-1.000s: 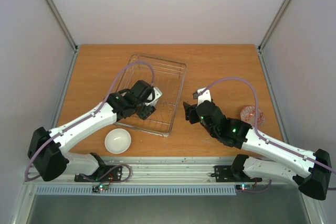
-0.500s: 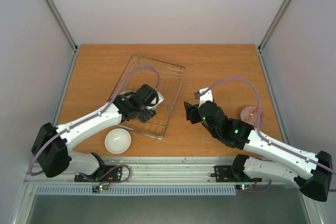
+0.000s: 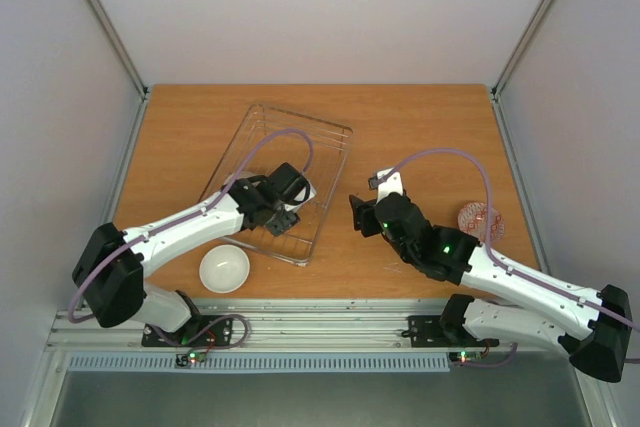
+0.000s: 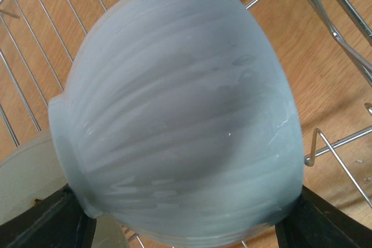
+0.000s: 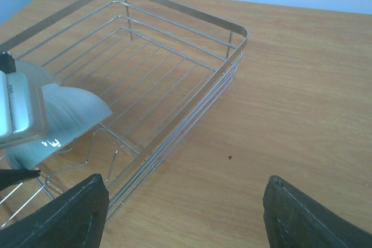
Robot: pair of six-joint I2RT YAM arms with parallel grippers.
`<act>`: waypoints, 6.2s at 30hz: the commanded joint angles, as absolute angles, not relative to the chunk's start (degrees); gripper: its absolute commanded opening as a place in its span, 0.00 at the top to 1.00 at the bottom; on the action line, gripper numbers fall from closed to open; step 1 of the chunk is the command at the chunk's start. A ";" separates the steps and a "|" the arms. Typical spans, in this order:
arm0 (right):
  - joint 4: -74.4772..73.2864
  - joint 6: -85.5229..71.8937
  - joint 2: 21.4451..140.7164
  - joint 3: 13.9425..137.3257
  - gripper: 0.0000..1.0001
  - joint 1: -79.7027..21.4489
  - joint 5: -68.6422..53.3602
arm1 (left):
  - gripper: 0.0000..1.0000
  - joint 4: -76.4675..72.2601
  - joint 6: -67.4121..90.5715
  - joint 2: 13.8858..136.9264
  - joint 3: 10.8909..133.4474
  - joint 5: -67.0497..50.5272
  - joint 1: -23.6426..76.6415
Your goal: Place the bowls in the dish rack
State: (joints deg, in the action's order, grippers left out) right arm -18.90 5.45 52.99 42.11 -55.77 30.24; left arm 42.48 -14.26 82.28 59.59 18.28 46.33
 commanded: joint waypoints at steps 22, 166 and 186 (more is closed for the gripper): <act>-21.71 3.74 55.66 44.17 0.27 -55.79 32.26 | 0.01 46.03 -17.53 68.39 54.60 -1.57 45.82; -3.44 -12.28 63.59 51.20 0.99 -31.46 -32.53 | 0.01 36.17 14.85 71.57 75.27 -43.41 27.04; -3.42 -8.02 64.76 52.60 0.99 -35.96 -24.22 | 0.01 34.42 19.68 67.82 67.64 -46.92 27.02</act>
